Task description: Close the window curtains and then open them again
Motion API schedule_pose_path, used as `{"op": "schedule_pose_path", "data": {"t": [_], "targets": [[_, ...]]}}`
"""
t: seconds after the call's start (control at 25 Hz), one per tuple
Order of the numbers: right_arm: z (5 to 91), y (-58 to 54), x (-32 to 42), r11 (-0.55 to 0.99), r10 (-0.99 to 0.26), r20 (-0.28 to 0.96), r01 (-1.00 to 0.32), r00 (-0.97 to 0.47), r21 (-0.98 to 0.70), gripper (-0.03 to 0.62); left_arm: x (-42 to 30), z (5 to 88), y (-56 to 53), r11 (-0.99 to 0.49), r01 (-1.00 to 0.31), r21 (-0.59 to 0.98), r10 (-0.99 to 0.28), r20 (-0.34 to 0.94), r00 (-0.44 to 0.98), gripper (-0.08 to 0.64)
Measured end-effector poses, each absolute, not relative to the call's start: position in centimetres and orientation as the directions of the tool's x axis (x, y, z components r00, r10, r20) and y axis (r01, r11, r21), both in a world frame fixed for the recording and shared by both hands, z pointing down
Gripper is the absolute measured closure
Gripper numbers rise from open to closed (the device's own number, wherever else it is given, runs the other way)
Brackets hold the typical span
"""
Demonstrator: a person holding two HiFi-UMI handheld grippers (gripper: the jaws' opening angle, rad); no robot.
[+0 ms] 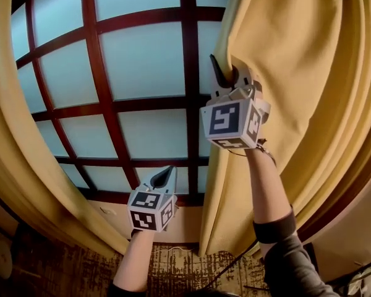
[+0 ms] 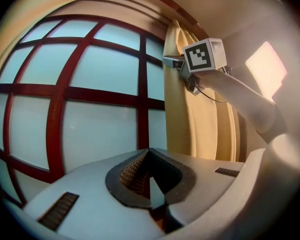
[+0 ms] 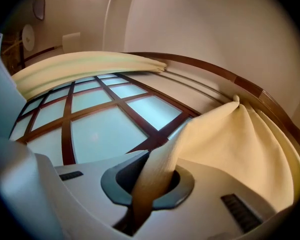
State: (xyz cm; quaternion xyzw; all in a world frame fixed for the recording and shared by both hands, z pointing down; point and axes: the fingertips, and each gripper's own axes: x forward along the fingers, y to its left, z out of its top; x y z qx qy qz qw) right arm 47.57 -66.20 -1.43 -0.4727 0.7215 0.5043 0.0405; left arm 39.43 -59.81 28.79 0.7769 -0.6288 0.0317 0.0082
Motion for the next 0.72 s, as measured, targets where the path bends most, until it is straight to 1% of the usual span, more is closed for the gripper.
{"op": "schedule_pose_path", "data": {"t": [0.16,0.36,0.44,0.6,0.72], "targets": [[-2.7,-63.9,43.1,0.07,-0.601,-0.527,-0.696,-0.601,0.715,0.555,36.8,28.5,-58.6,-0.172,-0.985,-0.018,-0.984,0.046,0.171,0.56],[-3.9,-62.5,39.4,0.081,-0.586,-0.508,-0.67,-0.631,0.738,0.557,33.6,28.4,-56.8,-0.131,-0.991,0.019,-0.99,0.04,0.132,0.56],[-3.4,-61.6,37.4,0.094,-0.57,-0.48,-0.633,-0.667,0.768,0.56,32.2,28.5,-55.9,-0.112,-0.993,0.032,-0.993,0.038,0.113,0.56],[-0.7,-58.7,30.9,0.122,-0.506,-0.398,-0.521,-0.765,0.845,0.56,29.6,28.3,-54.0,-0.068,-0.997,0.044,-0.997,0.032,0.069,0.56],[-0.9,-55.5,26.8,0.143,-0.448,-0.408,-0.514,-0.796,0.846,0.56,27.5,28.3,-52.2,-0.031,-0.999,0.04,-0.999,0.03,0.033,0.56]]}}
